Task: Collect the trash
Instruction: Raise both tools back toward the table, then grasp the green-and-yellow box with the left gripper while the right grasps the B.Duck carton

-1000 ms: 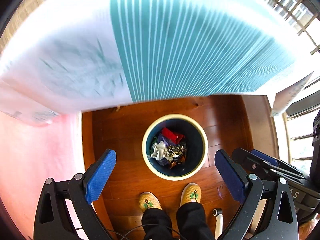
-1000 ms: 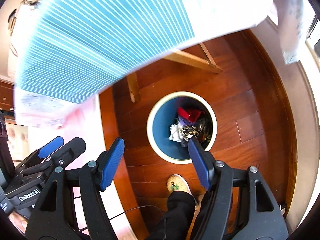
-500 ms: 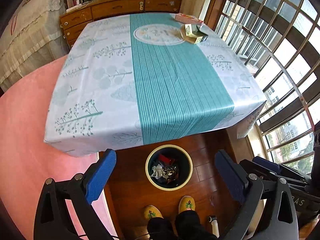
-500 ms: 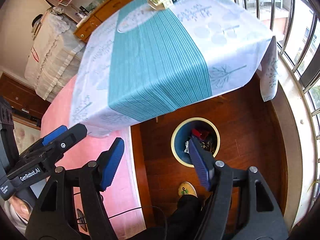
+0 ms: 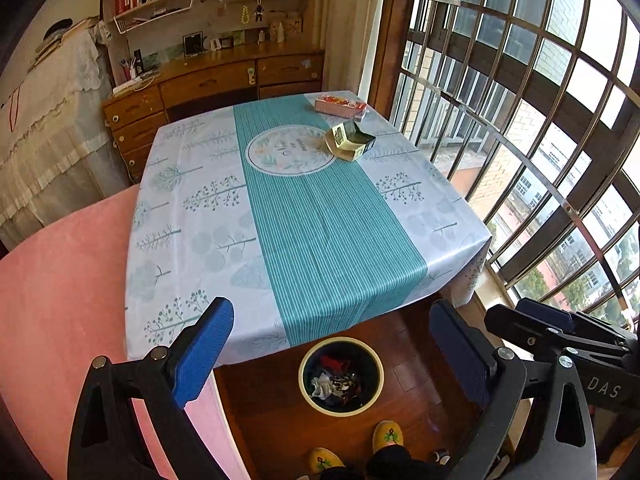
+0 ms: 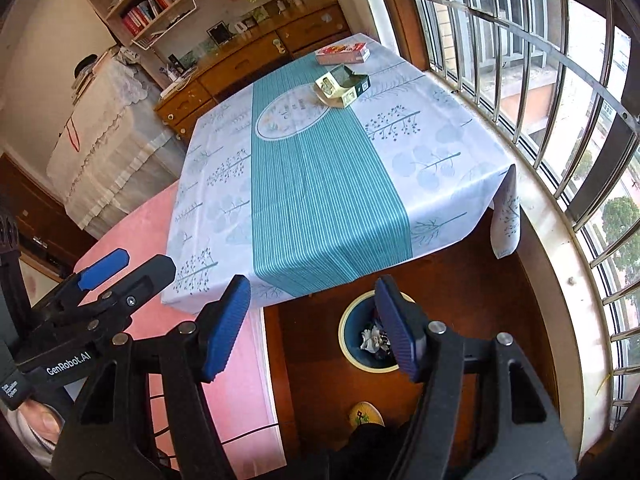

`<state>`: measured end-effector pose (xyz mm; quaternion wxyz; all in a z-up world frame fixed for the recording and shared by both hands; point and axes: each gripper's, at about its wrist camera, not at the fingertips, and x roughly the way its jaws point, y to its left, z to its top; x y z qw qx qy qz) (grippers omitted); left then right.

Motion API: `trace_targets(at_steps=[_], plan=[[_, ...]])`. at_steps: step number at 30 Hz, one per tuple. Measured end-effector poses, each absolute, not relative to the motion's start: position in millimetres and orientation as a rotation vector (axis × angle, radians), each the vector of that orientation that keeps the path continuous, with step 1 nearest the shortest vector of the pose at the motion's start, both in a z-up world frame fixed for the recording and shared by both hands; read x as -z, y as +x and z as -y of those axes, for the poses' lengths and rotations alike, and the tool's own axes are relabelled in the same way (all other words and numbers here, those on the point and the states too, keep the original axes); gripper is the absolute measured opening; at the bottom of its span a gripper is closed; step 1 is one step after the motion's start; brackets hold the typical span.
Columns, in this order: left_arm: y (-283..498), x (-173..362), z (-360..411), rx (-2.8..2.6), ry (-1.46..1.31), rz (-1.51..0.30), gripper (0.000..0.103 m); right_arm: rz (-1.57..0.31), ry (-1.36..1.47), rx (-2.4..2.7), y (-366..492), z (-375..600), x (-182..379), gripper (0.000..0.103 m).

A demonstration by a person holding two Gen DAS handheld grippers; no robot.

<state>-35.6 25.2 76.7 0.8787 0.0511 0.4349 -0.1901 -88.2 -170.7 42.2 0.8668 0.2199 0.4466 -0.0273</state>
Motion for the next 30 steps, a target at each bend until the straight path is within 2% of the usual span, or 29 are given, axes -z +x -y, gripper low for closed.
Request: trace_targets(at_steps=[8,14,21,26,30], plan=[[-1.2,-89.6,-9.5,0.428,0.154,-0.903,0.1,-0.906,0.491,0.101,-71.4,186.7,-53.1,0.06],[62.2,-81.0,13.6,0.449,0.192,-0.935,0.1,-0.922,0.527,0.135,-21.7,216.3,-26.6,0.057],[194.0,-69.6,59.6,0.412,0.181,-0.975,0.1,-0.959,0.521,0.083,86.8,273.1,3.8,0.054],[301.9,-49.6,108.1,0.361,0.168,-1.032,0.1,-1.045,0.478,0.038,192.4,324.8,28.8,0.047],[377.7,-24.1,145.9,0.352,0.151,-1.096,0.1,-1.063,0.436,-0.001,266.9,361.3,38.6,0.047]])
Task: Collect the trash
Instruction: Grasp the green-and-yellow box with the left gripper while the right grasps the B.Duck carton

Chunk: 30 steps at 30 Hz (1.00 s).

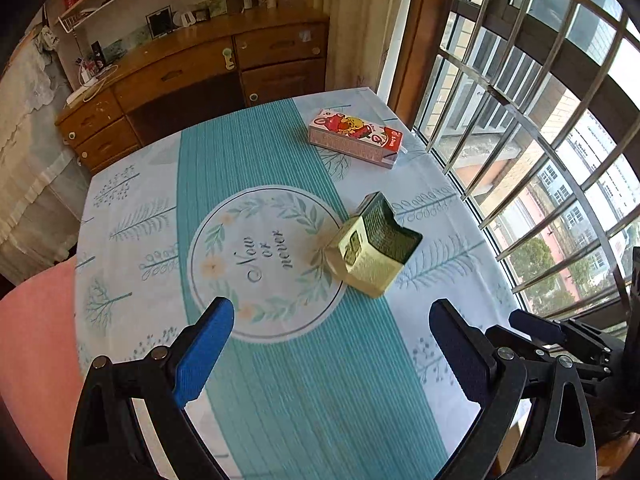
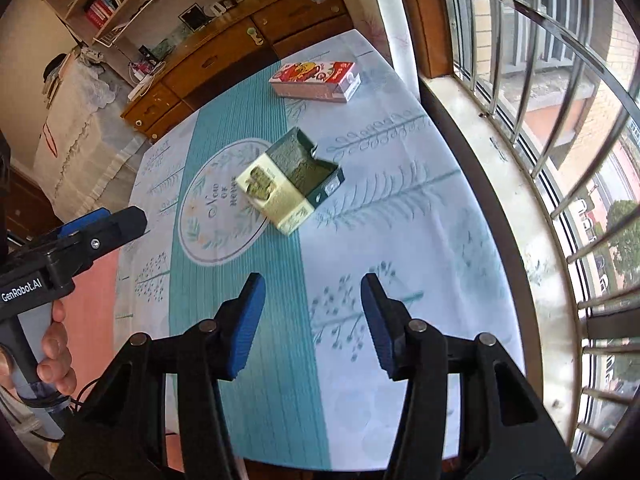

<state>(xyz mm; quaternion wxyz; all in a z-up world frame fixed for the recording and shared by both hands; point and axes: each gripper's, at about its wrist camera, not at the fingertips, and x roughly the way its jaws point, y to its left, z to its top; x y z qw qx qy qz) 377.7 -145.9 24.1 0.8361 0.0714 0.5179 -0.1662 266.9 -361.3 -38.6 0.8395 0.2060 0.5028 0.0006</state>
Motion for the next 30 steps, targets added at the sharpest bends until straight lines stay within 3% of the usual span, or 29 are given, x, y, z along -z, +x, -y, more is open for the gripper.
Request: trace_targets(at_steps=[6,12,19,24,26,30], plan=[[464.3,34.8,186.6,0.327,0.15,-1.212,0.099,-1.103,0.428,-0.037,357.7,405.7,67.5,0.047],[504.8,87.9,204.4,0.352,0.158,-1.316,0.092,-1.152,0.444,-0.076,407.3,420.9,99.7,0.047],[528.7,127.0,213.7,0.425,0.099,-1.43,0.074,-1.184,0.437,-0.119,439.1,421.7,122.2,0.047],[539.9,141.3,217.0,0.446,0.034,-1.461,0.054,-1.187,0.434,-0.136,456.2,424.5,126.7,0.047],[542.4,140.1,216.5,0.457,0.002,-1.451,0.041,-1.186,0.433,-0.143,461.1,424.6,126.1,0.047],[541.9,132.7,209.5,0.428,-0.034,-1.418,0.03,-1.174,0.413,-0.154,469.7,424.1,121.0,0.047]])
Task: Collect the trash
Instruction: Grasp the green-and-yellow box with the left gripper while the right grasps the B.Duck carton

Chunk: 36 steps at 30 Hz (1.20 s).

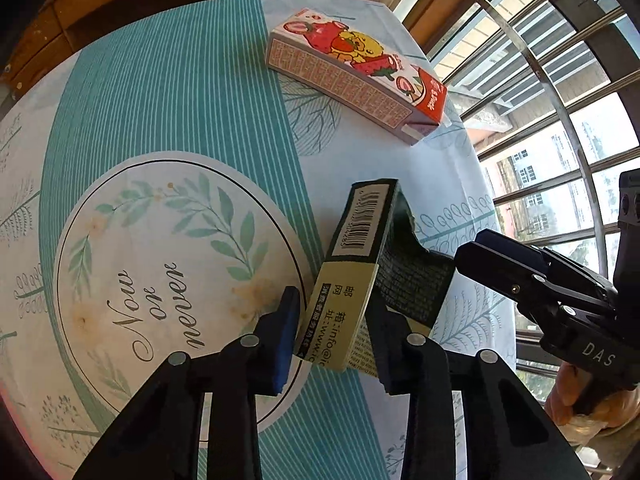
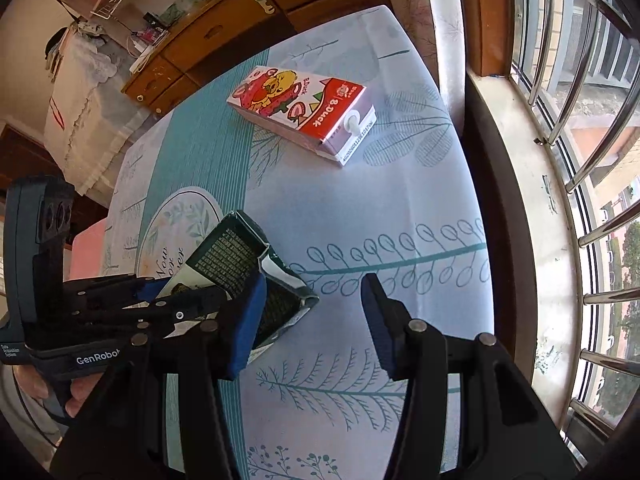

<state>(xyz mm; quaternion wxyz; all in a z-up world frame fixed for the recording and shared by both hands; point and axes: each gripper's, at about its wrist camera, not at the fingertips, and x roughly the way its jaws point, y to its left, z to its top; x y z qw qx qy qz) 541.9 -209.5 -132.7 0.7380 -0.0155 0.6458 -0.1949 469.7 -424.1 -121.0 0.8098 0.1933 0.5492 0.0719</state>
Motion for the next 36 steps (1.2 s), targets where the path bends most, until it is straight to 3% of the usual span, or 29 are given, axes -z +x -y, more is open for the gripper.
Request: trace_targets(at_steps=[2,11,15,17,33,36], plan=[[546.2,127.2,207.7,0.401,-0.052,-1.396,0.022,-1.164,0.403,-0.16,476.2,425.4,116.7,0.047],[564.7,86.3,188.6,0.199,-0.094,-1.271,0.021,-1.08,0.226,-0.186,522.2,418.2,78.8,0.048],[581.0,73.4,176.1,0.123,-0.071,-1.234,0.021,-1.025,0.108,-0.196,550.4,408.2,61.8,0.064],[587.0,72.7,171.2,0.088,-0.066,-1.229,0.021,-1.013,0.041,-0.204,566.9,401.7,61.1,0.064],[596.0,77.0,138.3,-0.022,-0.077,-1.245,0.021,-1.138,-0.201,-0.235,620.8,368.2,132.7,0.066],[592.3,75.0,135.3,-0.025,-0.082,-1.241,0.021,-1.156,-0.164,-0.231,621.0,369.6,135.1,0.059]])
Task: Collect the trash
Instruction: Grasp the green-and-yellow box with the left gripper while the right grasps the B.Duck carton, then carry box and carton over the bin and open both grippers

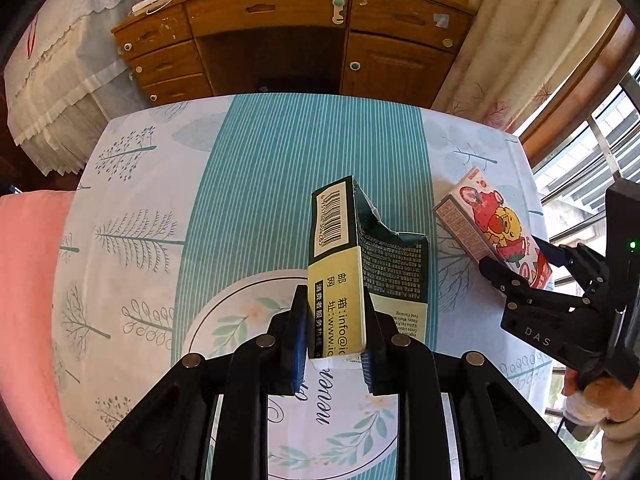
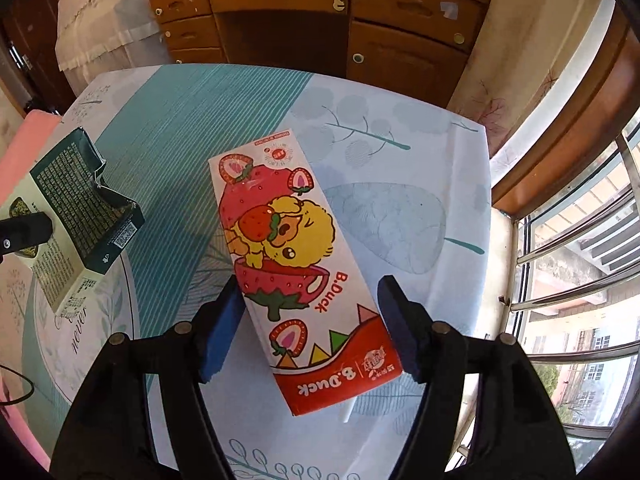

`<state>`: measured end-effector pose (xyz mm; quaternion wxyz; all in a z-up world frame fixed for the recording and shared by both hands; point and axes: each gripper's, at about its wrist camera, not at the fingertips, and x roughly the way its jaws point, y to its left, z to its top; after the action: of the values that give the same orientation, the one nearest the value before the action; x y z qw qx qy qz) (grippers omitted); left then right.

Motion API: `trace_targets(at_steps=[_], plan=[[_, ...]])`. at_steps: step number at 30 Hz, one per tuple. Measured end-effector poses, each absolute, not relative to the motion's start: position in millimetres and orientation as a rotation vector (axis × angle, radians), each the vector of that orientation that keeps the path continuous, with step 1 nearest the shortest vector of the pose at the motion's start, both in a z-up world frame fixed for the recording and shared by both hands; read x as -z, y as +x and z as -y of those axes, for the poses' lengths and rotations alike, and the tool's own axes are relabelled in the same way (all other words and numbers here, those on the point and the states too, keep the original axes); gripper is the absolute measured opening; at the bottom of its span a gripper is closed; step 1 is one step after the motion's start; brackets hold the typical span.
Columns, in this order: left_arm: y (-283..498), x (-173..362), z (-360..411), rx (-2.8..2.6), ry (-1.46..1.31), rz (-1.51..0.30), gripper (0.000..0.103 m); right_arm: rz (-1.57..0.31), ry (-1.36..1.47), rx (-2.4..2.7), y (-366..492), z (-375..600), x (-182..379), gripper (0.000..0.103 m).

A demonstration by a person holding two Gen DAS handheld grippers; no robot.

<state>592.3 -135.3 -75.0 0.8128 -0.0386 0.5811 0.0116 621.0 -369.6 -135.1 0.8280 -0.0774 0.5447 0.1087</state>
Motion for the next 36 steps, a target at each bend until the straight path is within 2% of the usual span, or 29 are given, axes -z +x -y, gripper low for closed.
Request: trace_targets(at_steps=[5,16,24,36], plan=[[580.0,68.3,133.7,-0.017,-0.07,-1.229,0.021,-1.165,-0.094,-0.226,603.0,370.2,129.6,0.052],[507.3,37.1,118.3,0.03,-0.072,-1.213,0.021,-1.167,0.26,-0.257,495.0,374.2,101.0,0.05],[404.3,5.3,71.2,0.097,-0.105,-1.181,0.021,-1.161,0.344,-0.214,387.1,343.9,73.4,0.05],[211.8,-32.4,-43.1,0.258,-0.077,-1.108,0.021,-0.964,0.413,-0.07,193.1,250.0,-12.0,0.05]])
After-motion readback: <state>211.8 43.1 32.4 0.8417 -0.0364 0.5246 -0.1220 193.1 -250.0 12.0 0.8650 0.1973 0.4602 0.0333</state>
